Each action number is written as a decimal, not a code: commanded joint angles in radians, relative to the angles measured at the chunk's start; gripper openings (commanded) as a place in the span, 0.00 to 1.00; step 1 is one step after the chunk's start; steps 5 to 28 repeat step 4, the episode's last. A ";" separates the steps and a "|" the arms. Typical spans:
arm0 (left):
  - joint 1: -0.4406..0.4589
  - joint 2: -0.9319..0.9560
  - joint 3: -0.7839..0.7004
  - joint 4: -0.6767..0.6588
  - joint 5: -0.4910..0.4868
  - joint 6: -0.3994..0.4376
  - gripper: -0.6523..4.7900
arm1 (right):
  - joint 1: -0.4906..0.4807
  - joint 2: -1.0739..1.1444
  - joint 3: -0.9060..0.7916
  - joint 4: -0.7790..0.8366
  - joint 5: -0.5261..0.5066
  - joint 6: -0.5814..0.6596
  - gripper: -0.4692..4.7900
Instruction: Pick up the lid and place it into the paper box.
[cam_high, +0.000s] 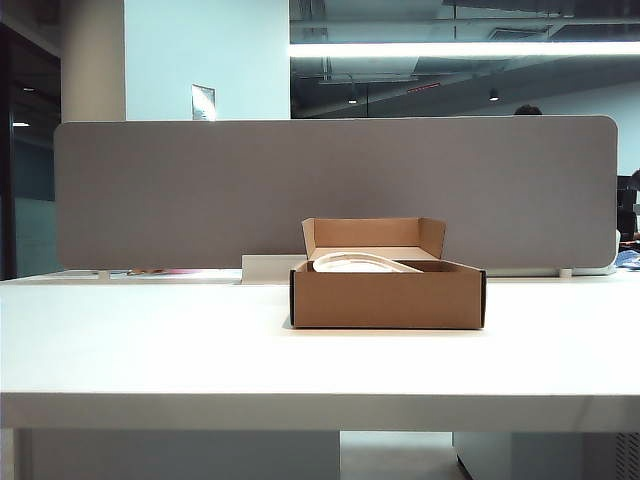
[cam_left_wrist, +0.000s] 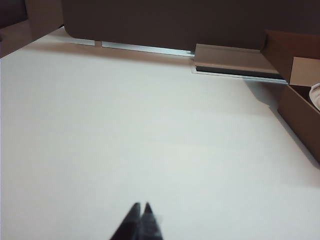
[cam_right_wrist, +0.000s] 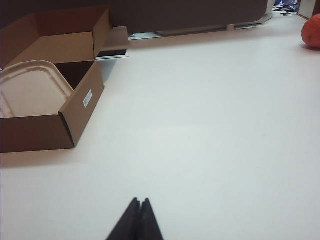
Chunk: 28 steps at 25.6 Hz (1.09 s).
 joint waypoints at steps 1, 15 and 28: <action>-0.001 0.001 0.003 0.005 0.000 0.003 0.11 | 0.001 -0.001 -0.004 0.016 0.007 -0.002 0.07; -0.001 0.001 0.003 0.005 -0.001 0.003 0.11 | 0.001 -0.001 -0.004 0.014 0.007 -0.002 0.07; -0.001 0.001 0.003 0.005 -0.001 0.003 0.11 | 0.001 -0.001 -0.004 0.014 0.007 -0.002 0.07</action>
